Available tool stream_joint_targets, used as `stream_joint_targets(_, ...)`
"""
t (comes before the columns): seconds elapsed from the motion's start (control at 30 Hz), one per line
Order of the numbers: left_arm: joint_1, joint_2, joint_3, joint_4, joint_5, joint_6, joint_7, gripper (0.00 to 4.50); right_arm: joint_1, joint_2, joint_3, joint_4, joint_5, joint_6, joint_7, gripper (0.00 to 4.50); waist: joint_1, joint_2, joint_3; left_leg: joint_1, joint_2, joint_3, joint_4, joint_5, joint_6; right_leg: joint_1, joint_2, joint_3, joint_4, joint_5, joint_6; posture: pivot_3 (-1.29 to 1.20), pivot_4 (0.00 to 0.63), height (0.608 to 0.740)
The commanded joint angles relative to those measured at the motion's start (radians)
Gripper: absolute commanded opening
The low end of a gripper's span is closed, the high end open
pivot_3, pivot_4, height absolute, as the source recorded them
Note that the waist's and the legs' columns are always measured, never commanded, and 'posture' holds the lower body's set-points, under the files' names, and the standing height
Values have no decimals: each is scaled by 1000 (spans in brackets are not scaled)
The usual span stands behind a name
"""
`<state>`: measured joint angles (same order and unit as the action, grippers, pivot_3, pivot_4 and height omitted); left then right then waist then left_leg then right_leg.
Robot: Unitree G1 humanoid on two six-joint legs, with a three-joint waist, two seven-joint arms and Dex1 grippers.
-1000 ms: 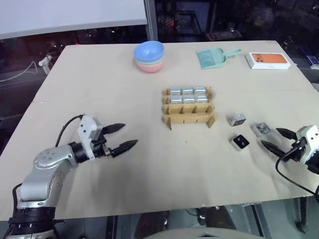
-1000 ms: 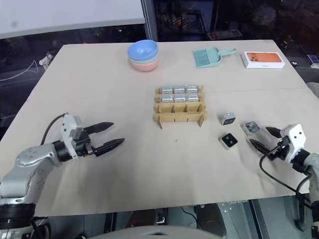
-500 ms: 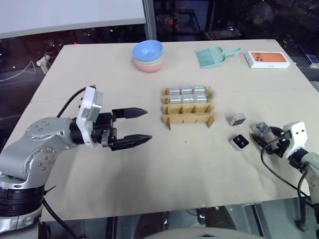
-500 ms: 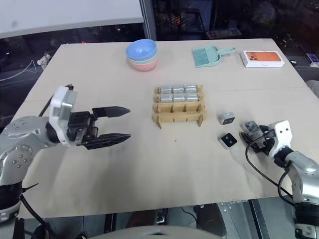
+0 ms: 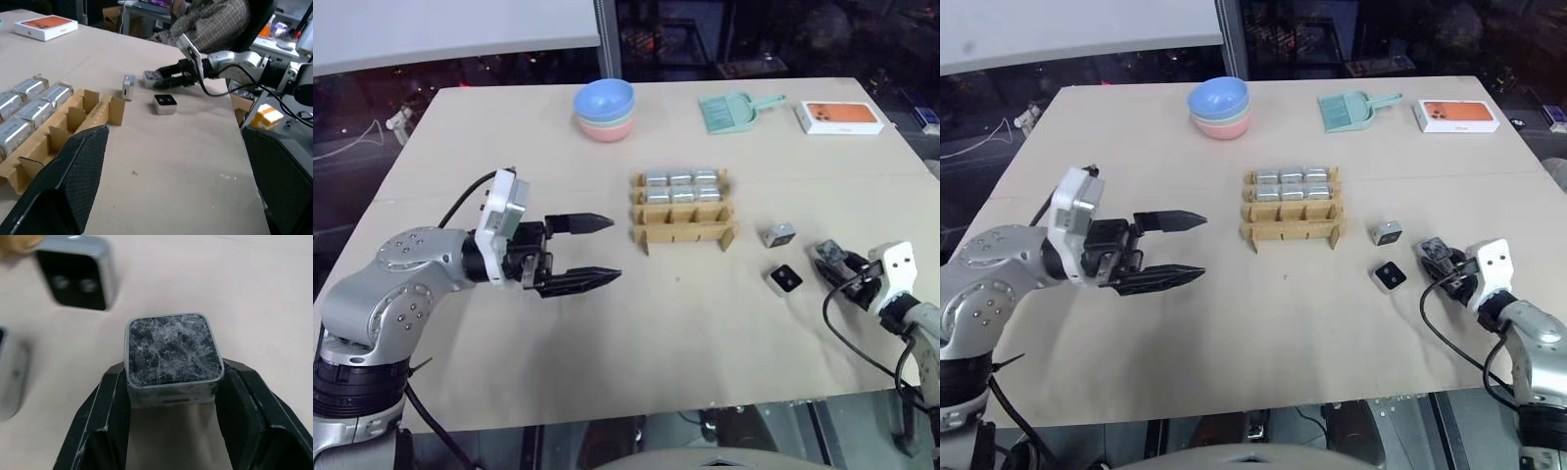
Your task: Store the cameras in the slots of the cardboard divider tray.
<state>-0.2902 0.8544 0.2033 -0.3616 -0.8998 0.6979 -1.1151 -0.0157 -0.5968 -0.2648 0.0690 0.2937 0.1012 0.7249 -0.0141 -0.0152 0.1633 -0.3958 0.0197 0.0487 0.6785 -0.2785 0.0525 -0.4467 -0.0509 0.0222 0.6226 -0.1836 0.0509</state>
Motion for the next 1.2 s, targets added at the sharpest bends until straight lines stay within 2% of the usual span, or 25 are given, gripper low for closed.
stream_joint_targets(0.03, -37, -54, -7, 14, -24, 41, 98, 4500, -59, -31, 43, -115, -37, -103, 35, 1882, -2, 0, 0, 0, 0, 0, 1, 0, 0, 0, 0, 0, 1, 0, 0, 0, 150, 740)
stream_joint_targets(0.17, -78, -144, -58, 29, 15, 87, 243, 4500, -142, -34, 148, -216, -72, -181, 92, 1882, 0, -1, 0, 0, 0, -1, 4, 0, 0, 0, 1, 0, 3, 1, 1, 0, 150, 740)
stream_joint_targets(0.37, -162, -264, -83, 60, -116, 241, 350, 4500, -339, -1, 358, -268, -220, -368, 146, 1882, 1, -3, 1, -1, 0, -1, 6, 0, 0, 0, 1, 0, 3, 5, 0, 0, 150, 740)
stream_joint_targets(0.53, -190, -301, -111, 62, -108, 291, 401, 4500, -449, 67, 484, -253, -316, -482, 131, 1882, 2, -3, 2, -2, 0, -2, 6, 1, -2, 0, 1, -1, 3, 5, 0, 0, 150, 740)
stream_joint_targets(0.77, -199, -296, -108, 87, -102, 300, 380, 4500, -487, 103, 523, -229, -357, -546, 105, 1882, 3, -4, 3, -2, 0, -2, 7, 2, -3, 0, 0, -1, 3, 4, -2, 0, 150, 740)
stream_joint_targets(1.2, -211, -270, -40, 111, -164, 324, 332, 4500, -453, 101, 546, -217, -373, -554, 96, 1882, 2, -4, 3, -2, 0, -2, 7, 2, -3, 0, 0, -1, 3, 4, -3, 0, 150, 740)
